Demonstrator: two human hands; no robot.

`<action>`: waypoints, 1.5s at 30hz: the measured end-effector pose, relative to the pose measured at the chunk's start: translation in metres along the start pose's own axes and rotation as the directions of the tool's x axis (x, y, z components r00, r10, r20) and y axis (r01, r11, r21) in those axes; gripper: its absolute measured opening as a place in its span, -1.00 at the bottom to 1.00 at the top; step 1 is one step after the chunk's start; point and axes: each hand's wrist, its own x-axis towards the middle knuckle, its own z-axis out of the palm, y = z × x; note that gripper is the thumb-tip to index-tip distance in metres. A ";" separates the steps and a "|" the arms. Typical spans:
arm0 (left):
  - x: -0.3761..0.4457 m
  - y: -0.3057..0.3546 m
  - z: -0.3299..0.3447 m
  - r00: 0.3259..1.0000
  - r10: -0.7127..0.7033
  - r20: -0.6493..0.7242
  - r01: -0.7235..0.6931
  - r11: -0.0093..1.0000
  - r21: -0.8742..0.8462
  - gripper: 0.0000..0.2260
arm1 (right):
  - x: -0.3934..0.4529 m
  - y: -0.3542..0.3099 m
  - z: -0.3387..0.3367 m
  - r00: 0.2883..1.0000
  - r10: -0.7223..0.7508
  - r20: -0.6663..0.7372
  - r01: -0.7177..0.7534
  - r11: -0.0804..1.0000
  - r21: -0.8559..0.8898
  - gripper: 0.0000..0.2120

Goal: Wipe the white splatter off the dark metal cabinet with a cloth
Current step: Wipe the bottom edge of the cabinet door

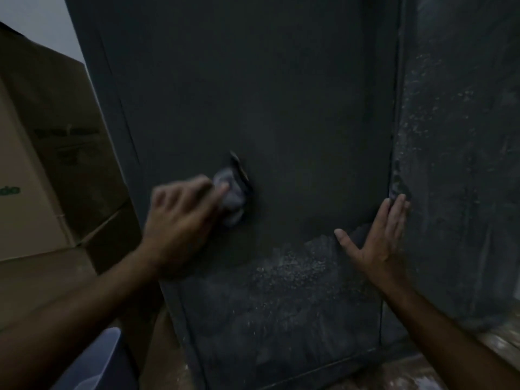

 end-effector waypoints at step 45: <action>-0.023 0.134 0.074 0.992 0.055 0.111 -0.041 0.991 -0.128 -0.48 | 0.000 0.015 -0.029 0.986 -0.089 0.141 0.086 0.996 0.026 0.16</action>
